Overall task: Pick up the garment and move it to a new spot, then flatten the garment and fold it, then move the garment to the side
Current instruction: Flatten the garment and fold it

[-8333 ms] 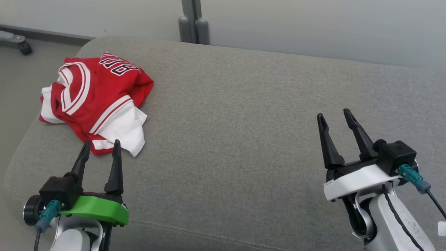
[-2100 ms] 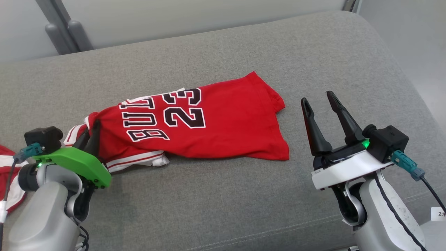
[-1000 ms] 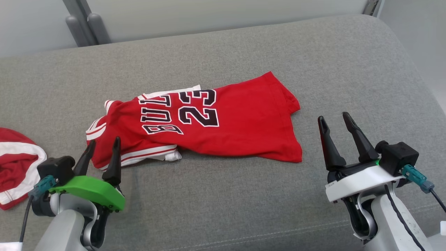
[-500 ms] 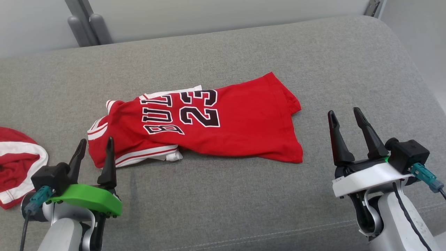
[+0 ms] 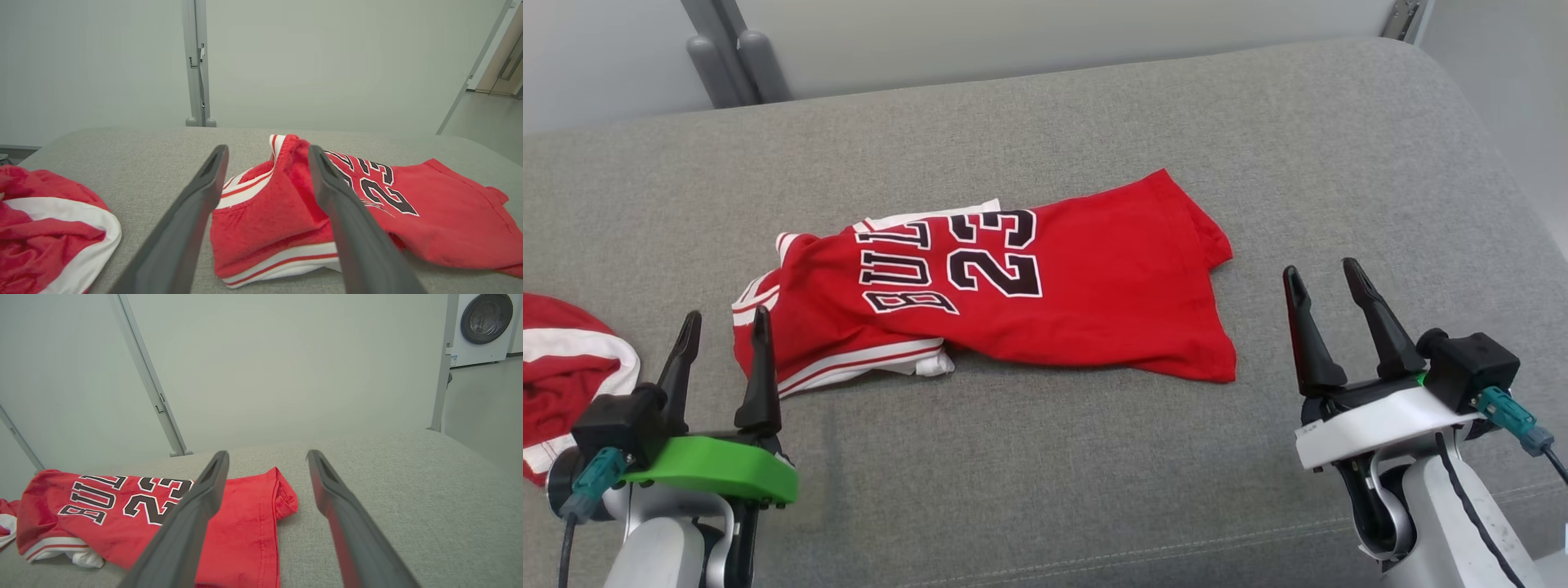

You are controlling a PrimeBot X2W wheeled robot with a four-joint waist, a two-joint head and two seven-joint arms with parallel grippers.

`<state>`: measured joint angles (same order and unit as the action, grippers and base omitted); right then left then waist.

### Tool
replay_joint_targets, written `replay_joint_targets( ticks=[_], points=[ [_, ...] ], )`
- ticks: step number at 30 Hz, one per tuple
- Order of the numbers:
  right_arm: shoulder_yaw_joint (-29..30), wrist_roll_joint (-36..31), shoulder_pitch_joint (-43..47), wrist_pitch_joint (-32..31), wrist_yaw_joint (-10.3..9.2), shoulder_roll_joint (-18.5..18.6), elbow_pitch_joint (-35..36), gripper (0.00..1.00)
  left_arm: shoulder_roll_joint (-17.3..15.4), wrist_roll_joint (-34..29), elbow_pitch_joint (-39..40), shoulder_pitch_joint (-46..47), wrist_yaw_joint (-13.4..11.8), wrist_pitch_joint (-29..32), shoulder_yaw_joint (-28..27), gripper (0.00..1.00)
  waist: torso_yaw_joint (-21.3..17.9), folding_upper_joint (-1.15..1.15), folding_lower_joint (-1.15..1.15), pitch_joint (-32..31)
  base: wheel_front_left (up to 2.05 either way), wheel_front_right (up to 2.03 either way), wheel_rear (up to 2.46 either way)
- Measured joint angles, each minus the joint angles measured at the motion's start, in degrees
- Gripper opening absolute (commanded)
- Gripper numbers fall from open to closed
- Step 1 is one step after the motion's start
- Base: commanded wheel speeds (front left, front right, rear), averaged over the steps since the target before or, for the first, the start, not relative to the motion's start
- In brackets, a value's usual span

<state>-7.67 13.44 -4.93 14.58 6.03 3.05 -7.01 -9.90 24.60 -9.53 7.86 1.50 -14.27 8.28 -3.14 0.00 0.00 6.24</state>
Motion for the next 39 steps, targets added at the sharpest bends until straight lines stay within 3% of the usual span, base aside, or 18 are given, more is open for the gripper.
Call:
replay_joint_targets(
  ticks=[7, 20, 38, 39],
  points=[
    [-1.62, 0.02, 0.58, 0.00, 0.20, -0.09, -3.05, 1.00, 0.05, -1.21, -0.20, -2.96, 0.09, 0.00, -0.67, 1.00, 0.22, 0.00, 0.00, 0.39, 0.00, 0.00, 0.00],
    [-1.48, 1.36, 0.04, -1.01, 0.45, -0.25, -12.81, 1.00, 1.19, -1.04, -0.53, -3.33, 3.01, 0.00, 0.12, 1.00, 2.16, 0.00, 0.00, 3.74, 0.00, 0.00, 0.00],
    [-2.24, 8.94, -6.44, -7.35, -0.64, -0.18, -24.41, 1.00, 2.04, -1.19, -1.48, -3.21, 4.30, 0.00, -1.44, 1.00, 6.98, 0.00, 0.00, 6.11, 0.00, 0.00, 0.00],
    [-2.58, 9.60, -6.84, -7.69, -0.62, -0.11, -24.75, 0.96, 2.04, -1.19, -1.52, -3.21, 4.31, 0.00, -1.69, 1.00, 7.06, 0.00, 0.00, 6.13, 0.00, 0.00, 0.00]
  ],
)
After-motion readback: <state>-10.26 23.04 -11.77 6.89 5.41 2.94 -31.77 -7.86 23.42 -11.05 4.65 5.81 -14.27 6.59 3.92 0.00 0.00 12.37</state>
